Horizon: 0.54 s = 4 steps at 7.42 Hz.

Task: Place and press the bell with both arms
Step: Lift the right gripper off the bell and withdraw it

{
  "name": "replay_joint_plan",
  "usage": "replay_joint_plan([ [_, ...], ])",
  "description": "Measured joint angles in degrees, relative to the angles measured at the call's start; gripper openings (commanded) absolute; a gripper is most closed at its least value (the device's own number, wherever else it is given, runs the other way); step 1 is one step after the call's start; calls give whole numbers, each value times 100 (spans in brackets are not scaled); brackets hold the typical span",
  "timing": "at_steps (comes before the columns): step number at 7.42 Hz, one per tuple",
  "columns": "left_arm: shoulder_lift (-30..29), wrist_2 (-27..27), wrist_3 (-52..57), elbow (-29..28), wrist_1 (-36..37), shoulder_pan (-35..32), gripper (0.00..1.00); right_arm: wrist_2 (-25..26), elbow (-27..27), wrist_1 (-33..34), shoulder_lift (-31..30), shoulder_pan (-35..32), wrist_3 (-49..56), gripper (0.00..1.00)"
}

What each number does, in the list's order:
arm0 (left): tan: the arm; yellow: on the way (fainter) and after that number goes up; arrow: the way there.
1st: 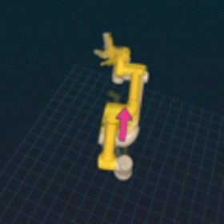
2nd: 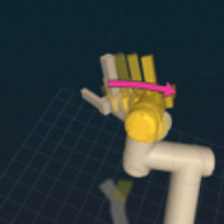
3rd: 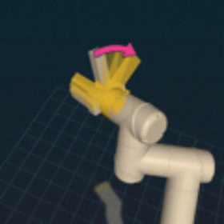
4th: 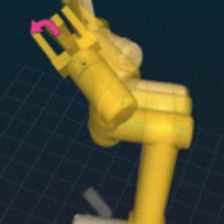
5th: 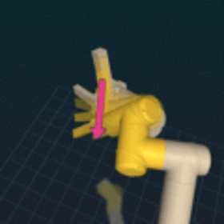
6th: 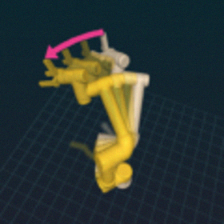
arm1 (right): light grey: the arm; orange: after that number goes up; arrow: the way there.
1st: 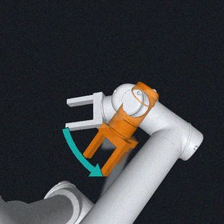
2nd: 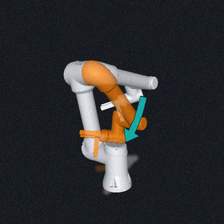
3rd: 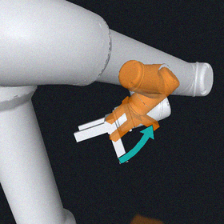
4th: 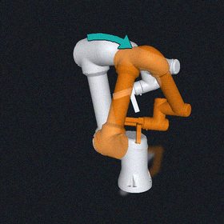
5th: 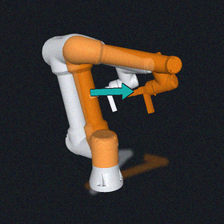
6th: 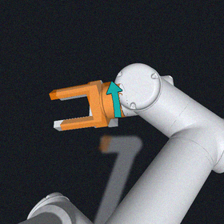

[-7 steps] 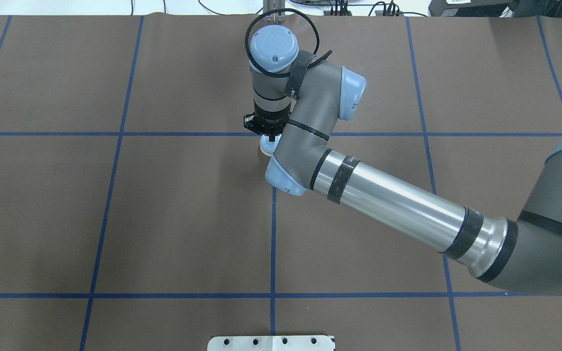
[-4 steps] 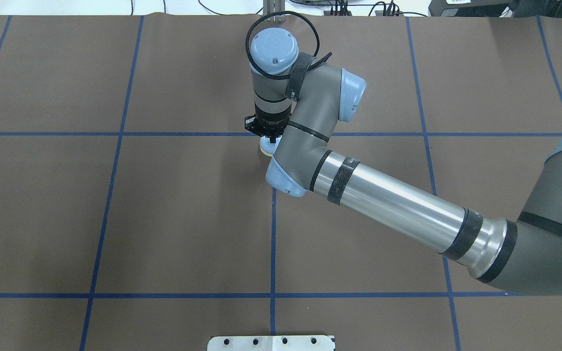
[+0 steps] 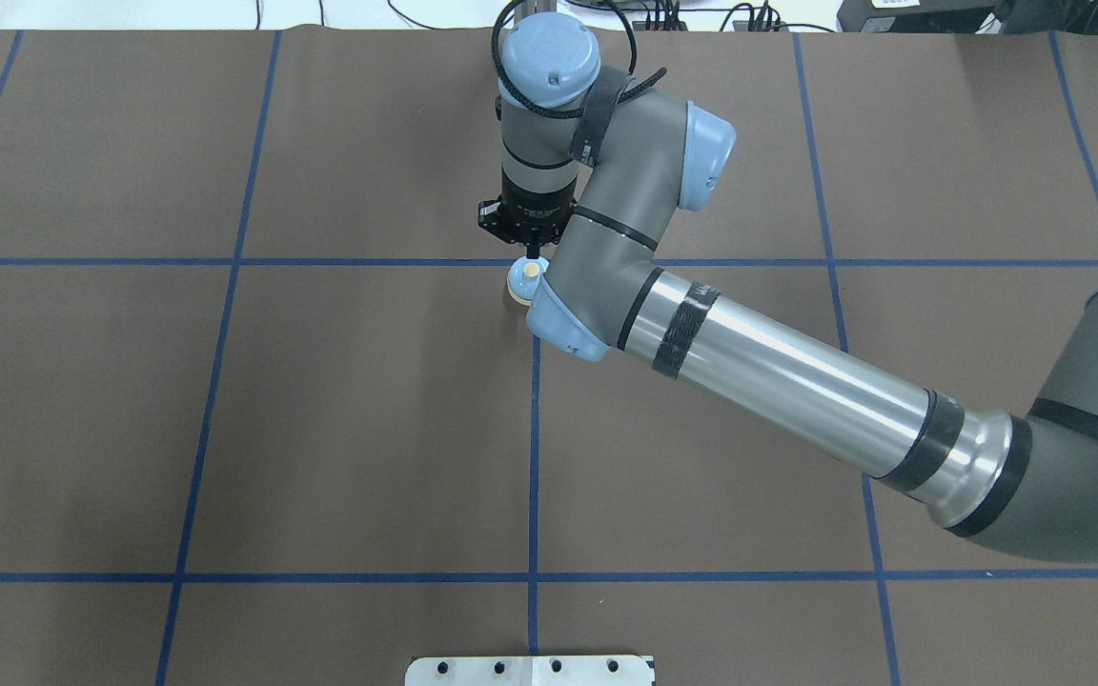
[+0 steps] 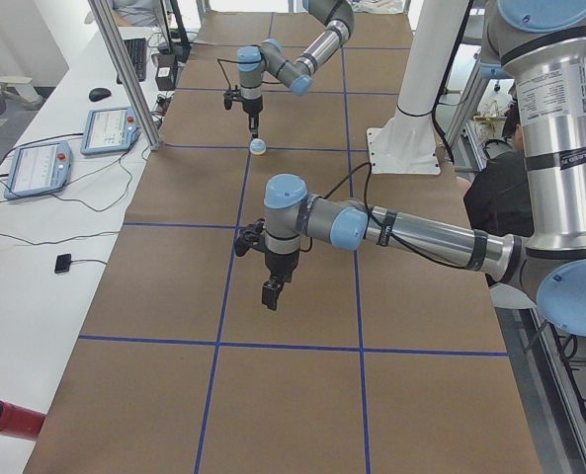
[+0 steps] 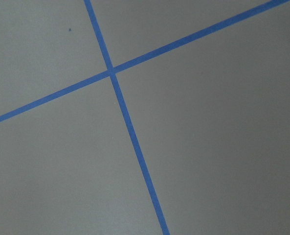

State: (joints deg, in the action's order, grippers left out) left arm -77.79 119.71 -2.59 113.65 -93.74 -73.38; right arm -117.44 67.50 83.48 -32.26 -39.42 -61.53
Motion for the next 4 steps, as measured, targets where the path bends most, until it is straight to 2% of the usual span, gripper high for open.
replay_joint_plan([
  [3,-24,6,691,-126,125,-502,100,-287,1953,654,-1510,-624,619,0],
  [4,-58,8,992,-215,188,-696,100,-473,2332,722,-2023,-930,1100,26],
])
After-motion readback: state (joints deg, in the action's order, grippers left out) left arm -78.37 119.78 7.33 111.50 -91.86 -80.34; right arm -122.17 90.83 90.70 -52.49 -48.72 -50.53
